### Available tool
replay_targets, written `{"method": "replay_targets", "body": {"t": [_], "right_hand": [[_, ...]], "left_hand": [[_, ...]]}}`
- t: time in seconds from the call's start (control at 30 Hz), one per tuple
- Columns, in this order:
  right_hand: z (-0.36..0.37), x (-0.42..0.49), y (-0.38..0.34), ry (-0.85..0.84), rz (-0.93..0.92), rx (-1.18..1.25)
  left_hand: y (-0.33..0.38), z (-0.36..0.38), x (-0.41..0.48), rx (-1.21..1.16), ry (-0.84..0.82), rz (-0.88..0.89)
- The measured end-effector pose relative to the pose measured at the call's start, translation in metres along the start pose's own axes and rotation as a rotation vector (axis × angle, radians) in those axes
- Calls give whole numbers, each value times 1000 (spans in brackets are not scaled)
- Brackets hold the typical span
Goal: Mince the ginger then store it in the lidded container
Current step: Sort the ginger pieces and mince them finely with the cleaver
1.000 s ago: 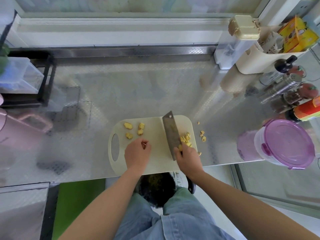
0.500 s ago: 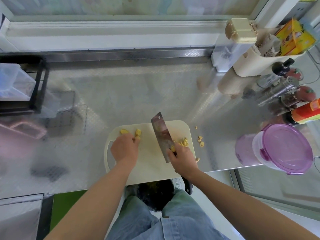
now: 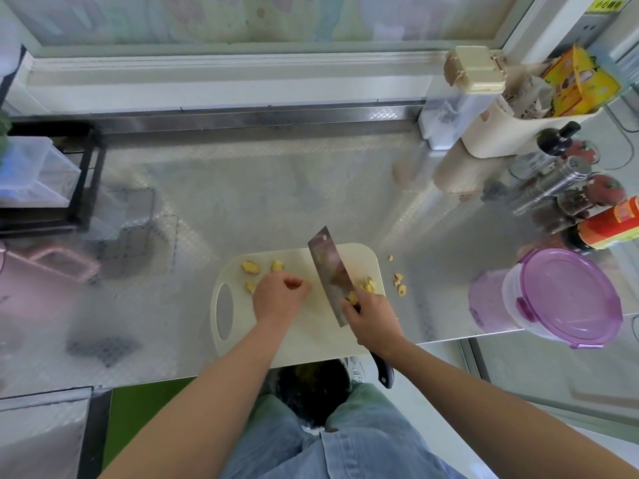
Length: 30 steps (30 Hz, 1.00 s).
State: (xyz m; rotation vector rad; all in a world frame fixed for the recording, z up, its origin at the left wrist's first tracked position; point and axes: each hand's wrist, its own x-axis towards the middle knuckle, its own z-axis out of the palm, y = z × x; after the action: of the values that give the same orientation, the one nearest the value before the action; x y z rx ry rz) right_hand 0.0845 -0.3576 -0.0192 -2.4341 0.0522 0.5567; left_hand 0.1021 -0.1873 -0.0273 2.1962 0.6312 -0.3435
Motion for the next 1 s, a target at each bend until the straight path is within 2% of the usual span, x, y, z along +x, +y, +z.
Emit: {"method": "replay_targets", "body": {"t": [0.07, 0.13, 0.37, 0.7, 0.87, 1.0], "right_hand": [[-2, -4, 2, 4, -11, -18], [-3, -8, 6, 4, -23, -65], [9, -23, 18, -27, -55, -247], [12, -28, 12, -34, -118, -274], [11, -28, 13, -51, -108, -261], [3, -26, 10, 0, -67, -214]], "left_hand": [[2, 11, -5, -53, -133, -97], [-1, 23, -12, -29, -188, -163], [-12, 38, -35, 17, -94, -222], [-16, 37, -34, -49, -104, -210], [-16, 41, -35, -65, -98, -211], [-13, 41, -37, -84, -67, -238]]}}
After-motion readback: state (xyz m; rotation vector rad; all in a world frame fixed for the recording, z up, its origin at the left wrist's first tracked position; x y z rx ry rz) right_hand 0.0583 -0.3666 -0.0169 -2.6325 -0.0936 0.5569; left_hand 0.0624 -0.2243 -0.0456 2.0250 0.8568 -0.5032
